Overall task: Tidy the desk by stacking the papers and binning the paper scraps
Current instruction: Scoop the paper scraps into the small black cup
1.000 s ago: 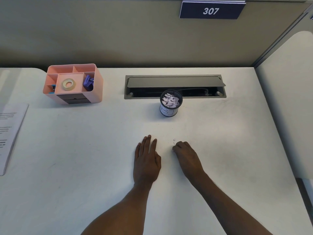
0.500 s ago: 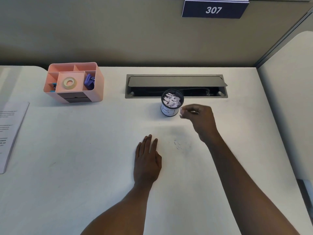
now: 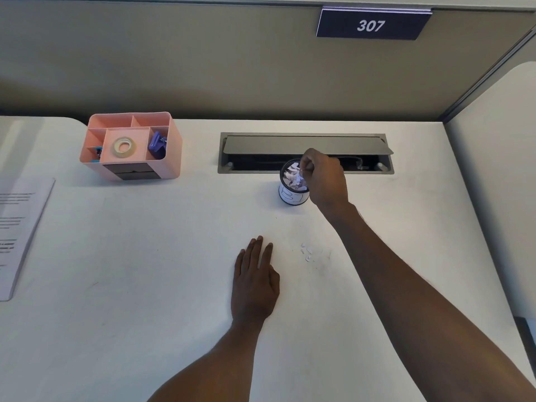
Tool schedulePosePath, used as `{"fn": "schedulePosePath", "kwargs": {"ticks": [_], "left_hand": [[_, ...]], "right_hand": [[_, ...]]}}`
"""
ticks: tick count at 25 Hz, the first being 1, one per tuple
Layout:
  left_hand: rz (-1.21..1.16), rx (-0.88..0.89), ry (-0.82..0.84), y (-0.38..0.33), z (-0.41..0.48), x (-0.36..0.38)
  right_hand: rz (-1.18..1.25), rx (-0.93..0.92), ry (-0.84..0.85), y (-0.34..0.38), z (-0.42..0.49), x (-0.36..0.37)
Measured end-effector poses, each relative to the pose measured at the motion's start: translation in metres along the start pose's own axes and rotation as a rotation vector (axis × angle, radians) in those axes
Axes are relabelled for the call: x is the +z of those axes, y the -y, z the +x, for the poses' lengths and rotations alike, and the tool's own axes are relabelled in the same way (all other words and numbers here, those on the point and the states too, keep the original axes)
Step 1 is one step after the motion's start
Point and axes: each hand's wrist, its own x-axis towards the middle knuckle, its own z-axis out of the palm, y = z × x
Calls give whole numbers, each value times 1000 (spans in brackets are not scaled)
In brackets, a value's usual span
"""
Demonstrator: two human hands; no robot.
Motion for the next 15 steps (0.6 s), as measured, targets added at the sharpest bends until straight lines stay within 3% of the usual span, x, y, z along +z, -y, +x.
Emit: {"fn": "schedulePosePath", "kwargs": {"ticks": [8, 12, 15], "left_hand": [[-4, -5, 4, 1, 0, 1], [-2, -2, -1, 2, 0, 1], [-9, -3, -8, 1, 1, 2]], "right_hand": [[-97, -68, 43, -1, 3, -7], [122, -99, -197, -9, -26, -20], [176, 18, -111, -39, -78, -8]]}}
